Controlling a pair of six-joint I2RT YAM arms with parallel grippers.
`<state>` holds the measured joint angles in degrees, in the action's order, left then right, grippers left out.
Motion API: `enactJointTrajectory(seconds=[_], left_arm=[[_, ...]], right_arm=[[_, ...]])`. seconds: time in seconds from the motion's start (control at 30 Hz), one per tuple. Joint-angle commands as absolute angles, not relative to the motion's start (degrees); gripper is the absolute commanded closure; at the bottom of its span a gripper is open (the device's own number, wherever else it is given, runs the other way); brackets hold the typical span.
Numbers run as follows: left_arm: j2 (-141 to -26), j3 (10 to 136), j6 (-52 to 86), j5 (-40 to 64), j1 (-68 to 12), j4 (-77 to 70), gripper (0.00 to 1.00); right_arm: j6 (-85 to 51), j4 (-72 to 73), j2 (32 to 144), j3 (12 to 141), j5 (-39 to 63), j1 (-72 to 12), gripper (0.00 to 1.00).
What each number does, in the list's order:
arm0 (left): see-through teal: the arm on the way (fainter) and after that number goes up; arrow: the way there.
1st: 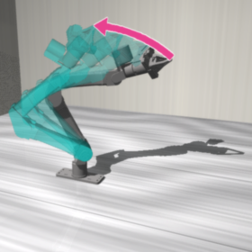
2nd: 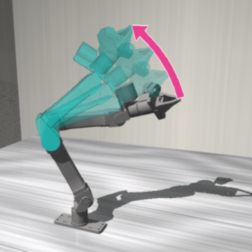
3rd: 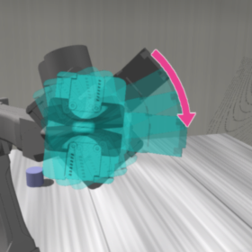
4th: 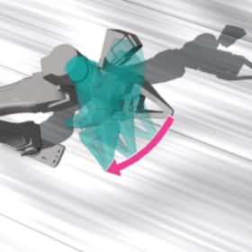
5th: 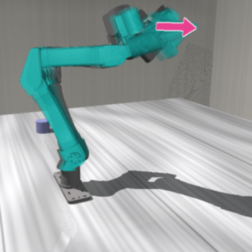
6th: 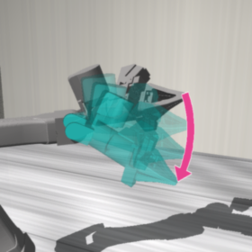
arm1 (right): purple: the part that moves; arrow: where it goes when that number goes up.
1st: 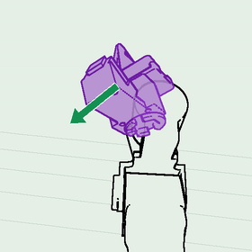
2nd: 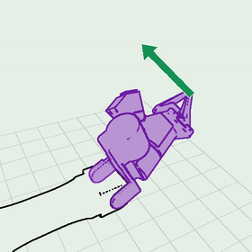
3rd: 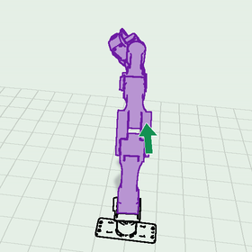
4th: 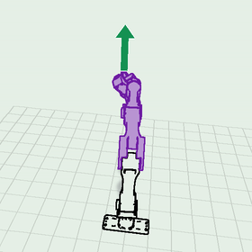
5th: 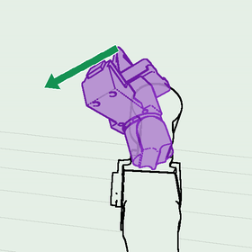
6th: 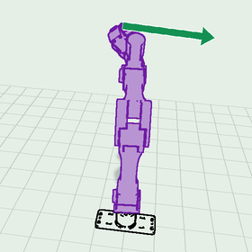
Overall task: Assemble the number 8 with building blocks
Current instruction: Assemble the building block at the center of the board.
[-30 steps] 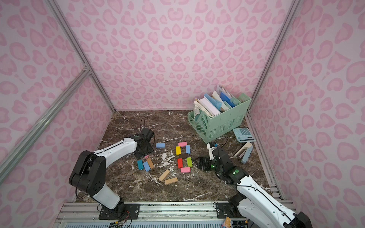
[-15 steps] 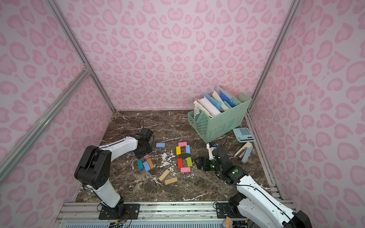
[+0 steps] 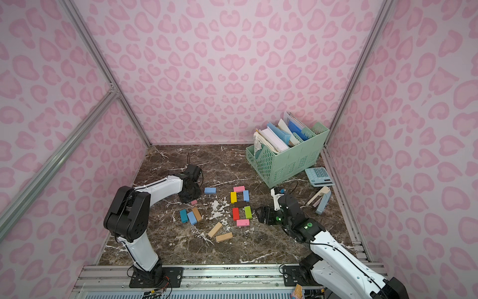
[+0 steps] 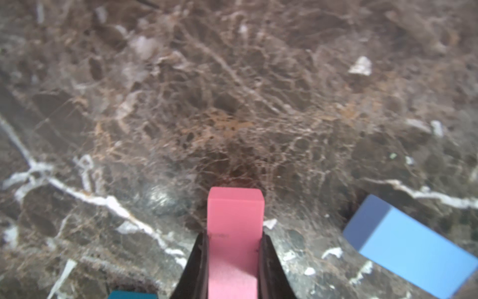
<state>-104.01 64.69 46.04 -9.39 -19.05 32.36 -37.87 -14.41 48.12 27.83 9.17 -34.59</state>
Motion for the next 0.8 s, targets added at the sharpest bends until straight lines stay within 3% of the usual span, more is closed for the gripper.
enactJointTrajectory(seconds=[0.0,0.77], left_arm=[[-104.27,64.10,40.22,-2.97,-19.24,33.50,0.89],[-107.21,66.73,31.56,-1.54,-25.21,36.93,0.90]], right_arm=[[-37.69,-13.53,47.99,27.73,8.79,-34.63,0.10],[-38.40,-13.49,48.60,28.41,9.14,-34.64,0.10]])
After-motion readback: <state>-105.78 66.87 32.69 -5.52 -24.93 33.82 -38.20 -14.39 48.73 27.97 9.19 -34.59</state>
